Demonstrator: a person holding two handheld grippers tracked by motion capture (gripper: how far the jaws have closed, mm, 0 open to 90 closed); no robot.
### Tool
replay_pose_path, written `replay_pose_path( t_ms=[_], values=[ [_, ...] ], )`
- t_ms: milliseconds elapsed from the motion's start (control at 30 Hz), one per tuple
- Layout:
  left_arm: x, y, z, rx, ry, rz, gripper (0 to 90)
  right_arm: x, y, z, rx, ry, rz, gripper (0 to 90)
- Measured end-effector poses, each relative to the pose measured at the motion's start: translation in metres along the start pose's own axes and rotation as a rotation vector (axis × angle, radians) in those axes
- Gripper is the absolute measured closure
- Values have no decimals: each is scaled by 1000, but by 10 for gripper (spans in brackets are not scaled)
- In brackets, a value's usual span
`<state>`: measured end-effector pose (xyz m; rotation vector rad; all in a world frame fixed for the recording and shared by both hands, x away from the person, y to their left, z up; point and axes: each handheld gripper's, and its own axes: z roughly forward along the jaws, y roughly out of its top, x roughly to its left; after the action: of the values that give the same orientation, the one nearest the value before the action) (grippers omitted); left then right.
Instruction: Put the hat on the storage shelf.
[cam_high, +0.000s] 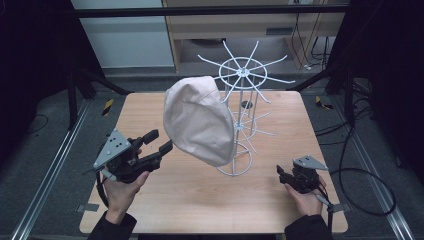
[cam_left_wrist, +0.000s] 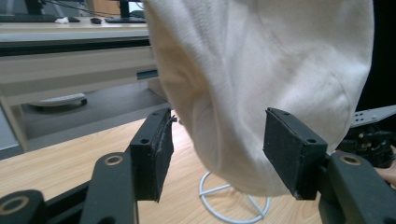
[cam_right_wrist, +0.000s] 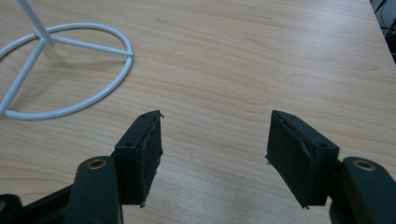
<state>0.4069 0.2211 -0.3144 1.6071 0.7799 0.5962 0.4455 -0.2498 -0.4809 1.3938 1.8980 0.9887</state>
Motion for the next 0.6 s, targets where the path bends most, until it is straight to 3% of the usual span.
replay_pose_path(
  t_ms=[267, 300, 400, 433, 467, 500, 533, 567, 600],
  values=[
    [18, -18, -17, 34, 78, -12, 409, 0, 0, 0, -1, -2, 3, 354],
    [25, -28, -20, 50, 105, -24, 405, -1, 0, 0, 0, -1, 5, 352],
    [33, -39, -21, 73, 132, -43, 399, -1, -1, 0, 1, -1, 6, 349],
    [41, -50, -19, 110, 161, -55, 393, -1, -1, 0, 1, -2, 7, 344],
    [41, -50, -19, 110, 161, -55, 392, -1, -1, 0, 1, -2, 7, 344],
    [51, -62, -17, 138, 191, -69, 390, -1, -1, 0, 1, -4, 7, 337],
    [51, -62, -17, 138, 191, -69, 387, -1, -1, 0, 1, -4, 7, 337],
    [62, -75, -14, 168, 220, -95, 386, -1, -1, 0, 0, -5, 7, 333],
    [62, -75, -14, 168, 220, -95, 383, -1, -1, 0, 0, -5, 7, 333]
  ],
)
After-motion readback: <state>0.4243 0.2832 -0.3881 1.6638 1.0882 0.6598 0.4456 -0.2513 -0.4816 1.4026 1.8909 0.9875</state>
